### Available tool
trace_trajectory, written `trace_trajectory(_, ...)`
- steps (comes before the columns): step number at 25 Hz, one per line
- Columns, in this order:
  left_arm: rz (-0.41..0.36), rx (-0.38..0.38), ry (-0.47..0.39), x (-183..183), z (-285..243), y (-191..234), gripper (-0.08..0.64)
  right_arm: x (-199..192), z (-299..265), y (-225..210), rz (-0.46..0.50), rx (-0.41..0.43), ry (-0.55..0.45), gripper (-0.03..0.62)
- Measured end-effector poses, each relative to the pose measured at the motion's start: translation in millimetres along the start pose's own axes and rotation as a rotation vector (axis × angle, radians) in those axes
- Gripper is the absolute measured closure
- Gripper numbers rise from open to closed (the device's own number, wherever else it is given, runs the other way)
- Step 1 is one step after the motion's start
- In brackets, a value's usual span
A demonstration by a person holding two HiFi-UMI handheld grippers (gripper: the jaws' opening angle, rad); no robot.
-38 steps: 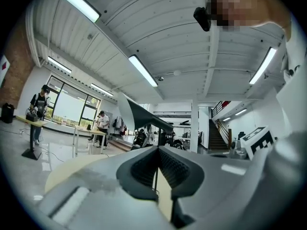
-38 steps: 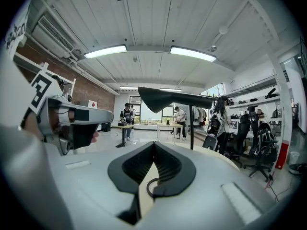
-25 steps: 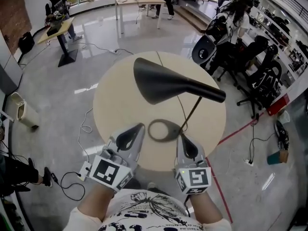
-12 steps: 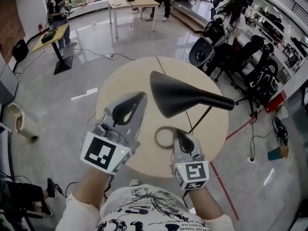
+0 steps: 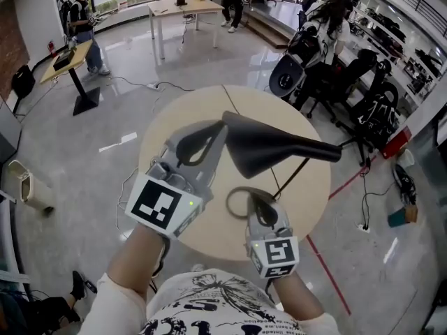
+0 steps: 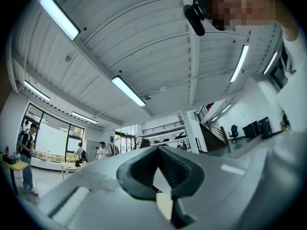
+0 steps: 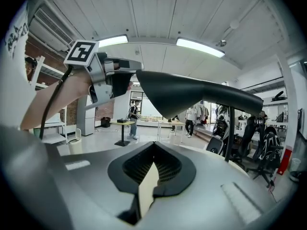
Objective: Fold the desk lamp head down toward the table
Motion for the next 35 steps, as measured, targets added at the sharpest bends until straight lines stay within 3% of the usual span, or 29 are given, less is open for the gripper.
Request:
trace_trajectory(8,0.019,-0.002,0.047,-27,1,-3,0.557,-10,7,-9,-0.03,-0.037,0.021,0.584)
trace_trajectory(16,0.088,0.007,0.116,-66,10,-4,0.557,-25,15,-17,-0.06,-0.075,0.055,0.584)
trace_trajectory(35,0.214,-0.094,0.336,-181,5,-41,0.557,-63,18,-19,-0.138,-0.132,0.142,0.584)
Point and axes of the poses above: the fingertips, and each gripper's own axes: z backward along the fingers, y to its left, x out of its top, the point moved 1 cm from there along z, backward along the fingers, and after that the axes turned 3 degrees about y, right-handed, at the moved point
